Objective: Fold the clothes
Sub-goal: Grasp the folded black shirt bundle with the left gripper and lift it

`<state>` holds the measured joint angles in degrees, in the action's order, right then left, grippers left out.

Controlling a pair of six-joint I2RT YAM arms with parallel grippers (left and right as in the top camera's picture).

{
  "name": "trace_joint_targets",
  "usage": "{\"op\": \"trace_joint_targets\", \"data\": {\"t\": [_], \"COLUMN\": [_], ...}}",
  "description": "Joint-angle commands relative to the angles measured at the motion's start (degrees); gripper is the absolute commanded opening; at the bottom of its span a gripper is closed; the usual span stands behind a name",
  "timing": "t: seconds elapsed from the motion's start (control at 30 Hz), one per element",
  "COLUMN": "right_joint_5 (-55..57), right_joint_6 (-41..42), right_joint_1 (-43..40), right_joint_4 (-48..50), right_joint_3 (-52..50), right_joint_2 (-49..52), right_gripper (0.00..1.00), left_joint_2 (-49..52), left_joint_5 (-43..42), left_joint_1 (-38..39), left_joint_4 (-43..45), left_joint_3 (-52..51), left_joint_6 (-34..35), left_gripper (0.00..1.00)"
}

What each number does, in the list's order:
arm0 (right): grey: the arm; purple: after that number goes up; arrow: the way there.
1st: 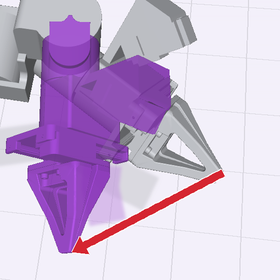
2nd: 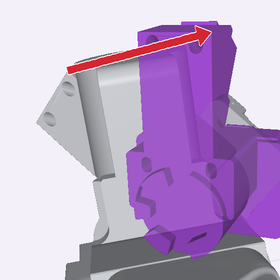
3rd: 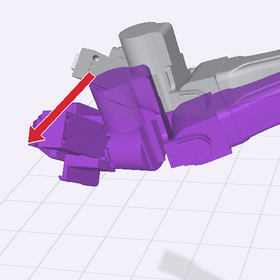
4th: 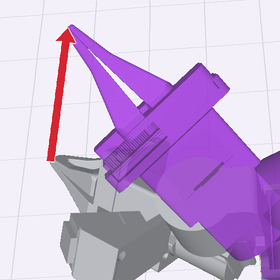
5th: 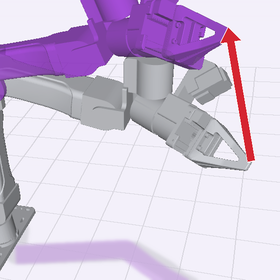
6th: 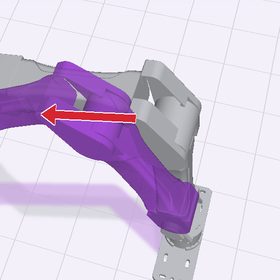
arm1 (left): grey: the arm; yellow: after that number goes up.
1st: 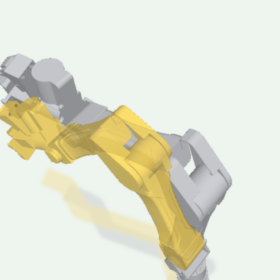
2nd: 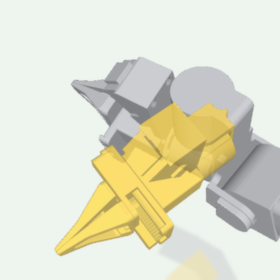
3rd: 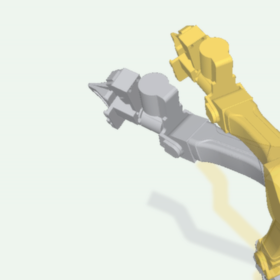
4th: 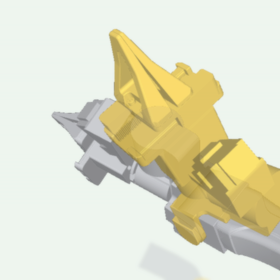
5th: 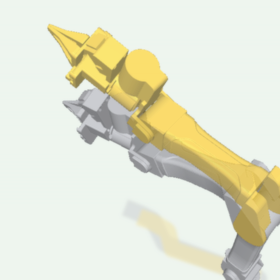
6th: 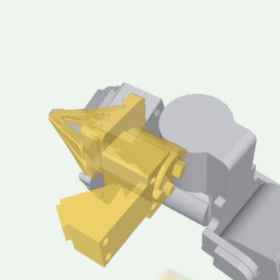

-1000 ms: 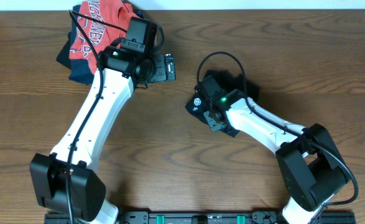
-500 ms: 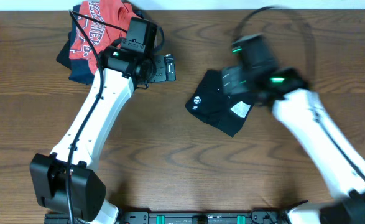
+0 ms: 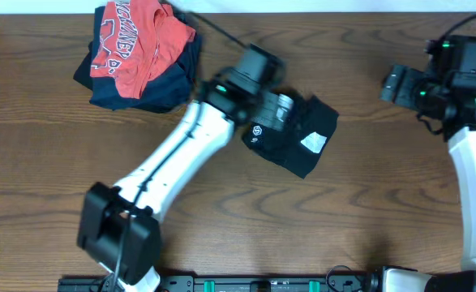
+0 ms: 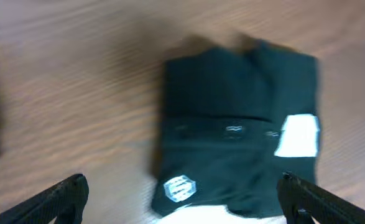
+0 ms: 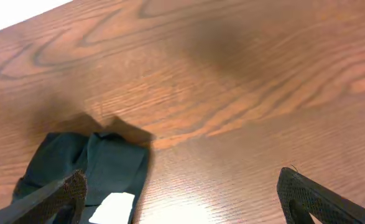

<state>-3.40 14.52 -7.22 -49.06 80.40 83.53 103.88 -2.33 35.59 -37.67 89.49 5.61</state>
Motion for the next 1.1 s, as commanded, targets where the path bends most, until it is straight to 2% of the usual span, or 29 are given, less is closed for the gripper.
{"op": "trace_joint_targets", "data": {"t": [0.0,0.2,0.43,0.73,1.07], "right_joint_5": [-4.5,-4.6,-4.6,-4.6,-4.5], "right_joint_6": [0.4,0.2,0.2,0.2,0.2], "right_joint_1": [-1.9,-2.1,-2.1,-2.1,-2.1], "right_joint_4": [-0.7,-1.0,-0.9,-0.9,-0.8], "right_joint_3": [0.2,0.2,0.2,0.2,0.2], "right_joint_2": [0.0,0.0,0.0,0.0,0.0], "right_gripper": [0.96,0.97,0.97,0.98,0.97], "left_joint_2": [3.6,10.1,14.8,18.3,22.9], "left_joint_5": [2.2,6.6,7.1,8.0,9.8], "left_joint_1": [4.4,11.3,16.7,17.6,17.5], "left_joint_4": [1.6,3.6,6.6,12.4,16.4], "left_joint_3": [-0.5,-0.4,-0.4,-0.4,-0.4], "left_joint_6": [-5.9,-8.1,-8.3,-5.7,-5.8], "left_gripper": [0.98,0.98,0.98,0.98,0.98]}}
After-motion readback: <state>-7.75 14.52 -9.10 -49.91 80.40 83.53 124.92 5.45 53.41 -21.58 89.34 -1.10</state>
